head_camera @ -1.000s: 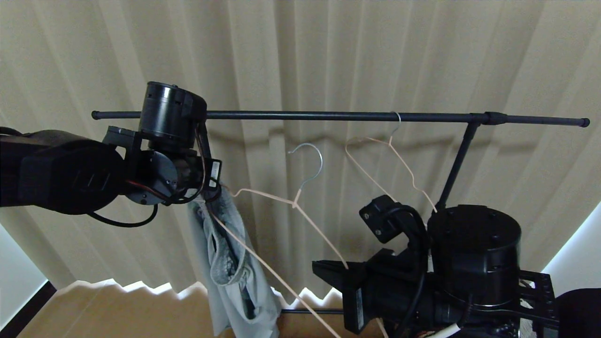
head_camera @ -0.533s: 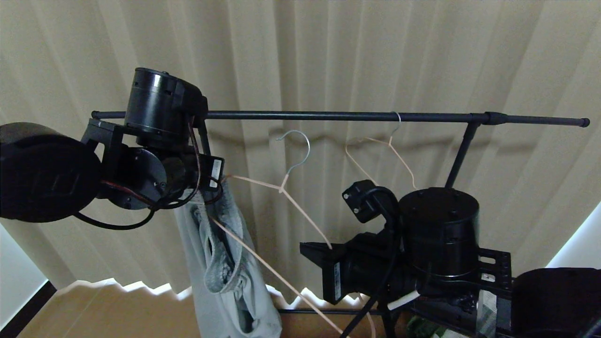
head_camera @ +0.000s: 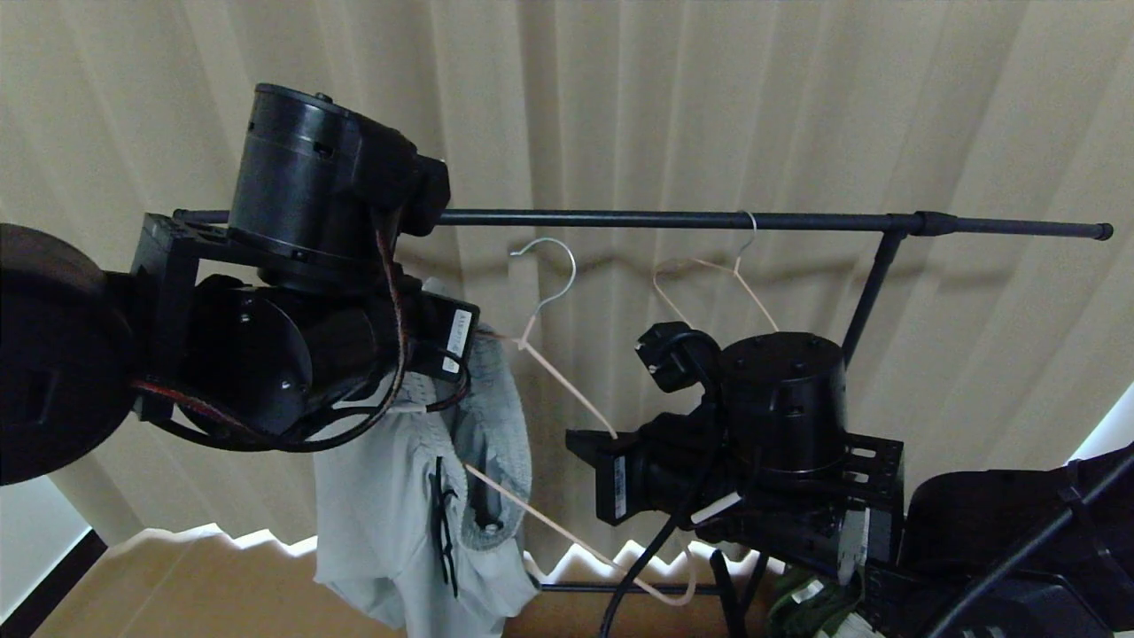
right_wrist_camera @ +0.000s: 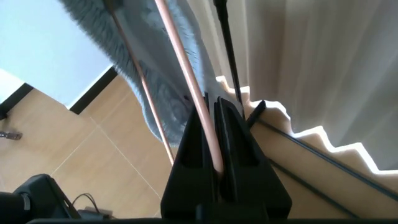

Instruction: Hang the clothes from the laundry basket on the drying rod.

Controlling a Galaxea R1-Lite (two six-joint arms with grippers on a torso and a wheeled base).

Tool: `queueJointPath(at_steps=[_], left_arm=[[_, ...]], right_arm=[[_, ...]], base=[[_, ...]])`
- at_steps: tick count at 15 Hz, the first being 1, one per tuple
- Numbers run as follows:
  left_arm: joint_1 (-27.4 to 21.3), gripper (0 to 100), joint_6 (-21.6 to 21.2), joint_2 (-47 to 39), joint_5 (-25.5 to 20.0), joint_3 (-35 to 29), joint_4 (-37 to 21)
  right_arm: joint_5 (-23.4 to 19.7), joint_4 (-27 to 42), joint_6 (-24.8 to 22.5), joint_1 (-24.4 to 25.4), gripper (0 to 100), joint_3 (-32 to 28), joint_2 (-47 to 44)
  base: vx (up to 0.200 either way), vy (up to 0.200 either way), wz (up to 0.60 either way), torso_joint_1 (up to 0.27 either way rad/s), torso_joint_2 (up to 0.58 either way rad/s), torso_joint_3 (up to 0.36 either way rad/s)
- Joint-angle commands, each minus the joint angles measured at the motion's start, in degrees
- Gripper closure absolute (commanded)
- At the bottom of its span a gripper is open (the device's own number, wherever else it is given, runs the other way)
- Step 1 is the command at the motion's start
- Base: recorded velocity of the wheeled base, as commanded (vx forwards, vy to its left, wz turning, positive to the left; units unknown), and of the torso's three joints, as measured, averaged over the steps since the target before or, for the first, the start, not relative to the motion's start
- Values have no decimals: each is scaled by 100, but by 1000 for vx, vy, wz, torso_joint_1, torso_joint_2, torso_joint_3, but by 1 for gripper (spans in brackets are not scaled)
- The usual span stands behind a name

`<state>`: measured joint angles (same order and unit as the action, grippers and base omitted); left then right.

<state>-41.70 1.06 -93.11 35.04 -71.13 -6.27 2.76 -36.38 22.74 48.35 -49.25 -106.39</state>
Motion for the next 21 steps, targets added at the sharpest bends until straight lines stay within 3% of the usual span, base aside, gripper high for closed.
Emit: queueJointPath(at_steps=[1, 4, 9, 15, 21], left_arm=[[-259, 100, -27, 39, -6, -6, -6], [-303, 100, -159, 39, -76, 3, 20], [-620, 100, -176, 48, -735, 29, 38], [-611, 100, -176, 311, -753, 117, 47], [-620, 100, -194, 355, -1289, 416, 55]], right_arm=[[-3, -1, -6, -80, 100, 29, 39], [-3, 8, -120, -115, 100, 144, 162], [-3, -1, -164, -203, 100, 276, 312], [6, -10, -393, -502, 100, 478, 487], [129, -379, -481, -572, 100, 460, 479]], base=[[0, 0, 0, 0, 0, 0], [0, 0, 0, 0, 0, 0], [0, 0, 0, 0, 0, 0], [0, 0, 0, 0, 0, 0], [0, 0, 0, 0, 0, 0]])
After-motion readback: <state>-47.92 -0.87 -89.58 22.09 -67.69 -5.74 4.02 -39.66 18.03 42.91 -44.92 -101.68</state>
